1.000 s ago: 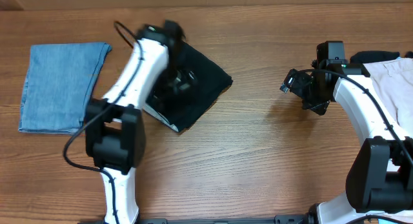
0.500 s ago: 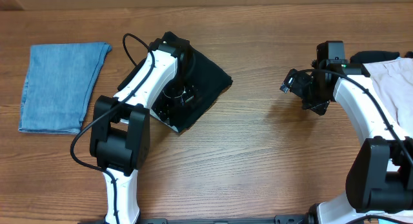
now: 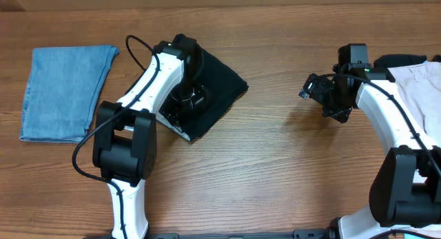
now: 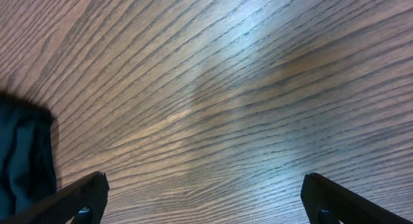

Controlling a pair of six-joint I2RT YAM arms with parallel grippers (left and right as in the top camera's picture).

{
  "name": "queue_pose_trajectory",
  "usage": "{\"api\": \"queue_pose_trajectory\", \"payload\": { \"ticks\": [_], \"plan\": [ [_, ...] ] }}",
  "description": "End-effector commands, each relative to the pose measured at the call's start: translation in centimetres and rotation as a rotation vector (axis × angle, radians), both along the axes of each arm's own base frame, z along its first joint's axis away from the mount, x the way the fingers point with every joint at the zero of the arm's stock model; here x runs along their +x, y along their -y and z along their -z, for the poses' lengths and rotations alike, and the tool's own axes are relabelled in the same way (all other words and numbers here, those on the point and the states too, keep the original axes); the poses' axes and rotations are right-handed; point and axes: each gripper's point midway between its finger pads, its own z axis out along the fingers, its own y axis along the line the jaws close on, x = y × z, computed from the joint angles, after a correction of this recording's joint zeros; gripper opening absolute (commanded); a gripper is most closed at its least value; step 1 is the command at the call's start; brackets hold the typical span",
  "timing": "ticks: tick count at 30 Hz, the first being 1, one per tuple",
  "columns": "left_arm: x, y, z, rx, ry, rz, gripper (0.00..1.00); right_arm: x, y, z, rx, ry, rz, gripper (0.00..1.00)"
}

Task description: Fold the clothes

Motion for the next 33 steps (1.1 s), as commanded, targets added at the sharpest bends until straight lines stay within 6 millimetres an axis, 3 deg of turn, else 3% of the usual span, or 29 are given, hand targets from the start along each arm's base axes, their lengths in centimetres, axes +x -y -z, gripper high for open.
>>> {"api": "queue_pose_trajectory", "payload": {
  "ticks": [1, 8, 11, 16, 26, 30, 33],
  "plan": [
    [0.8, -0.6, -1.7, -0.036, 0.060, 0.044, 1.00, 0.4, 0.2, -0.9, -0.009, 0.032, -0.003, 1.00],
    [0.1, -1.5, -5.4, -0.036, 0.118, 0.066, 1.00, 0.4, 0.2, -0.9, -0.009, 0.032, -0.003, 1.00],
    [-0.5, -1.6, -4.0, -0.047, 0.093, 0.049, 1.00, 0.4, 0.2, -0.9, -0.009, 0.032, -0.003, 1.00],
    [-1.9, -0.1, -0.2, -0.162, 0.059, 0.018, 1.00, 0.4, 0.2, -0.9, -0.009, 0.032, -0.003, 1.00],
    [-2.6, -0.8, 4.9, -0.158, 0.104, -0.038, 1.00, 0.4, 0.2, -0.9, -0.009, 0.032, -0.003, 1.00],
    [-2.1, -0.5, 5.8, -0.166, 0.143, -0.048, 1.00, 0.4, 0.2, -0.9, -0.009, 0.032, -0.003, 1.00],
    [-2.3, -1.5, 6.2, -0.114, 0.145, -0.049, 1.00, 0.4, 0.2, -0.9, -0.009, 0.032, -0.003, 1.00]
  ]
}}
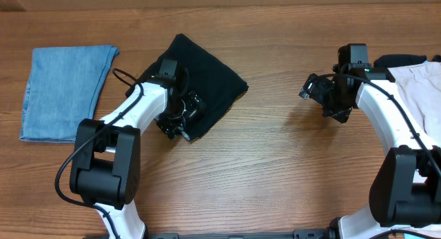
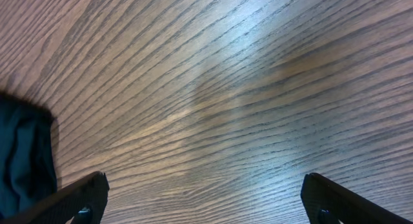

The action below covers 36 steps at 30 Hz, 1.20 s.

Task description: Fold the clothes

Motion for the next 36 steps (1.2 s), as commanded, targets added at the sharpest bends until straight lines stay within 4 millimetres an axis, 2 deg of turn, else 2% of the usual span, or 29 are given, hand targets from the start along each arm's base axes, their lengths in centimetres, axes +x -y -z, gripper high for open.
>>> {"api": "queue_pose_trajectory", "payload": {
  "ticks": [1, 11, 19, 24, 32, 36],
  "plan": [
    [-1.7, -1.3, 3.3, 0.074, -0.060, -0.006, 1.00, 0.4, 0.2, -0.9, -0.010, 0.031, -0.003, 1.00],
    [-2.6, -1.2, 5.7, 0.064, -0.029, -0.018, 1.00, 0.4, 0.2, -0.9, -0.010, 0.031, -0.003, 1.00],
    [-2.2, -1.3, 5.7, 0.068, -0.009, -0.018, 1.00, 0.4, 0.2, -0.9, -0.010, 0.031, -0.003, 1.00],
    [-2.7, -2.7, 5.6, 0.150, -0.033, -0.011, 1.00, 0.4, 0.2, -0.9, -0.010, 0.032, -0.003, 1.00],
    [-2.7, -3.3, 5.7, 0.192, -0.021, 0.025, 0.99, 0.4, 0.2, -0.9, -0.010, 0.031, -0.003, 1.00],
    [-2.6, -3.6, 4.8, 0.218, -0.038, 0.070, 0.98, 0.4, 0.2, -0.9, -0.010, 0.031, -0.003, 1.00]
  ]
}}
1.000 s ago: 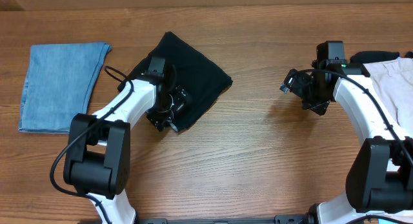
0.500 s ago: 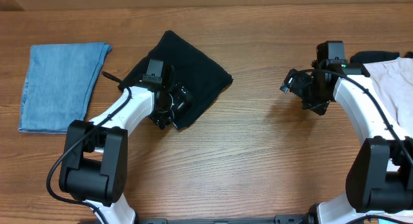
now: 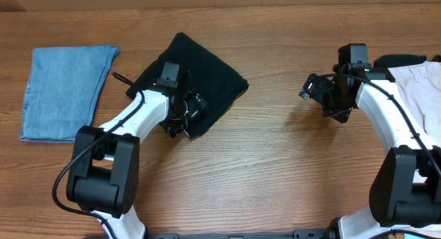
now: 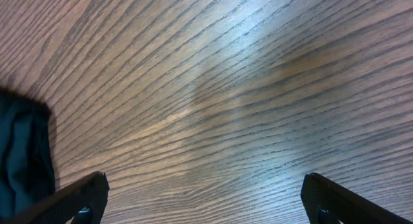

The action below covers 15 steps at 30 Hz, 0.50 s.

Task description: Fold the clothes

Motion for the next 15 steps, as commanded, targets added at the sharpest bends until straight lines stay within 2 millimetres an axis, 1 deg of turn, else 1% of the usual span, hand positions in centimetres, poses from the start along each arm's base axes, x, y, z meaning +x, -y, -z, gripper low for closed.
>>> {"api": "queue_pose_trajectory", "payload": {
  "ticks": [1, 4, 9, 11, 13, 14, 15],
  "plan": [
    [-3.3, -3.8, 4.3, 0.207, -0.156, 0.055, 0.98, 0.4, 0.2, -0.9, -0.009, 0.031, -0.003, 1.00],
    [-2.3, -3.9, 3.3, 0.227, -0.141, 0.058, 0.98, 0.4, 0.2, -0.9, -0.009, 0.031, -0.003, 1.00],
    [-1.6, -3.7, 3.7, 0.220, -0.117, 0.048, 0.98, 0.4, 0.2, -0.9, -0.009, 0.031, -0.003, 1.00],
    [-1.4, -3.2, 4.3, 0.201, -0.115, 0.054, 0.90, 0.4, 0.2, -0.9, -0.009, 0.031, -0.003, 1.00],
    [-1.4, -3.1, 4.5, 0.201, -0.117, 0.057, 0.77, 0.4, 0.2, -0.9, -0.009, 0.031, -0.003, 1.00],
    [-1.4, -3.2, 4.5, 0.206, -0.117, 0.057, 0.73, 0.4, 0.2, -0.9, -0.009, 0.031, -0.003, 1.00],
    [-1.4, -3.2, 4.5, 0.206, -0.118, 0.057, 0.72, 0.4, 0.2, -0.9, -0.009, 0.031, -0.003, 1.00]
  ]
}}
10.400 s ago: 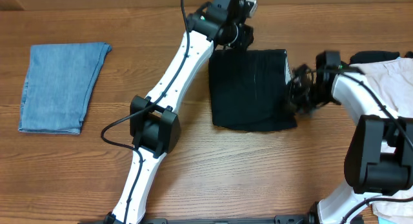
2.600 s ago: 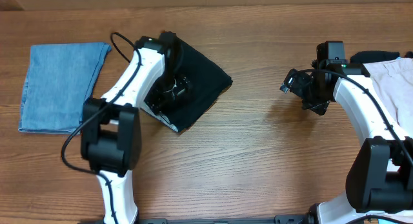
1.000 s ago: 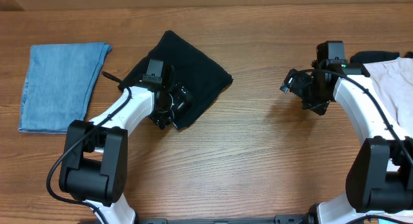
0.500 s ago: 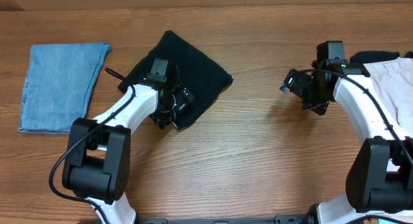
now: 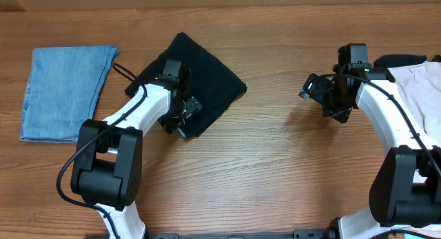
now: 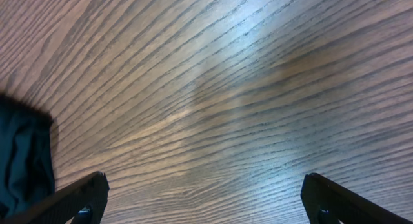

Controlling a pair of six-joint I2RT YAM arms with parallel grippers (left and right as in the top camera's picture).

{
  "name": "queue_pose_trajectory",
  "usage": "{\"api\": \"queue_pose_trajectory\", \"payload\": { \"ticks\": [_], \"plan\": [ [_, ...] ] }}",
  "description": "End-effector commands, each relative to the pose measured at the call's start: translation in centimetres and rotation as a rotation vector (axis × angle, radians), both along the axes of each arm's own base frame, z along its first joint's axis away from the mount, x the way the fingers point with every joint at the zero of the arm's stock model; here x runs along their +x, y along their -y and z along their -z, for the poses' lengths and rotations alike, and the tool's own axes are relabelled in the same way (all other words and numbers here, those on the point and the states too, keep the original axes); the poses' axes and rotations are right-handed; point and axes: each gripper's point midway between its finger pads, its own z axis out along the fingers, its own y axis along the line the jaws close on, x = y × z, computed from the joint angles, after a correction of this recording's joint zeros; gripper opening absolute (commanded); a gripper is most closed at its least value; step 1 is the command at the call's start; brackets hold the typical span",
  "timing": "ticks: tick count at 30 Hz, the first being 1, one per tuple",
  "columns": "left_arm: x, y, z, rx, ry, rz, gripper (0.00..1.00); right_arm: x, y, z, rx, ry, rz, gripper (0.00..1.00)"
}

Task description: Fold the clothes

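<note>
A black garment (image 5: 207, 77) lies folded in a rough square, left of the table's middle. My left gripper (image 5: 183, 113) rests on its near-left edge; the overhead view does not show how its jaws stand. My right gripper (image 5: 308, 87) hovers over bare wood right of centre, open with nothing between its fingers. In the right wrist view the right gripper (image 6: 206, 204) shows both fingertips (image 6: 87, 195) far apart above wood grain, and a corner of the black garment (image 6: 22, 159) shows at the left edge.
A folded blue denim piece (image 5: 65, 91) lies at the far left. A pile of light clothes (image 5: 420, 80) with a dark item (image 5: 400, 60) sits at the right edge behind my right arm. The wooden table (image 5: 275, 170) stretches between the arms.
My left wrist has shifted slightly toward the garment's near-left edge, and the black cloth has drawn a little leftward in the right wrist view. The right arm has not moved.
At first my left arm lay across the black garment, covering its left half. Then the arm had swung off to the left, leaving the folded square in view with the gripper at its near edge. It has stayed there with small shifts; the right gripper hung open throughout.
</note>
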Motion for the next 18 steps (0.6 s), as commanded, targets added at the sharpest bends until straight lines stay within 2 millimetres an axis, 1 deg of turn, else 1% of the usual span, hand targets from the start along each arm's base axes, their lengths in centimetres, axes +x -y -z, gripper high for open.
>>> {"api": "queue_pose_trajectory", "payload": {
  "ticks": [1, 4, 7, 10, 11, 13, 14, 16, 17, 18],
  "plan": [
    [-1.9, -1.2, 4.0, 0.072, -0.095, 0.011, 0.69, 0.4, 0.2, -0.9, -0.009, 0.032, -0.003, 1.00],
    [-1.9, -1.2, 4.0, 0.072, -0.095, 0.012, 0.47, 0.4, 0.2, -0.9, -0.009, 0.031, -0.003, 1.00],
    [-1.8, -1.2, 4.0, 0.072, -0.092, 0.020, 0.32, 0.4, 0.2, -0.9, -0.009, 0.032, -0.003, 1.00],
    [-1.7, -1.3, 4.0, 0.072, -0.087, 0.024, 0.11, 0.4, 0.2, -0.9, -0.009, 0.031, -0.003, 1.00],
    [-1.3, -1.2, 4.0, 0.070, -0.069, 0.055, 0.04, 0.4, 0.2, -0.9, -0.009, 0.031, -0.003, 1.00],
    [-0.2, -0.6, 3.8, 0.060, -0.013, 0.179, 0.04, 0.4, 0.2, -0.9, -0.009, 0.032, -0.003, 1.00],
    [0.6, -0.5, 3.5, 0.070, 0.021, 0.275, 0.04, 0.4, 0.2, -0.9, -0.009, 0.031, -0.003, 1.00],
    [2.4, -0.2, 1.9, 0.095, 0.082, 0.452, 0.04, 0.4, 0.2, -0.9, -0.009, 0.031, -0.003, 1.00],
    [3.1, -0.3, 1.1, 0.108, 0.100, 0.491, 0.04, 0.4, 0.2, -0.9, -0.009, 0.031, -0.003, 1.00],
    [4.0, -0.8, 0.1, 0.147, 0.113, 0.504, 0.04, 0.4, 0.2, -0.9, -0.009, 0.031, -0.003, 1.00]
  ]
}}
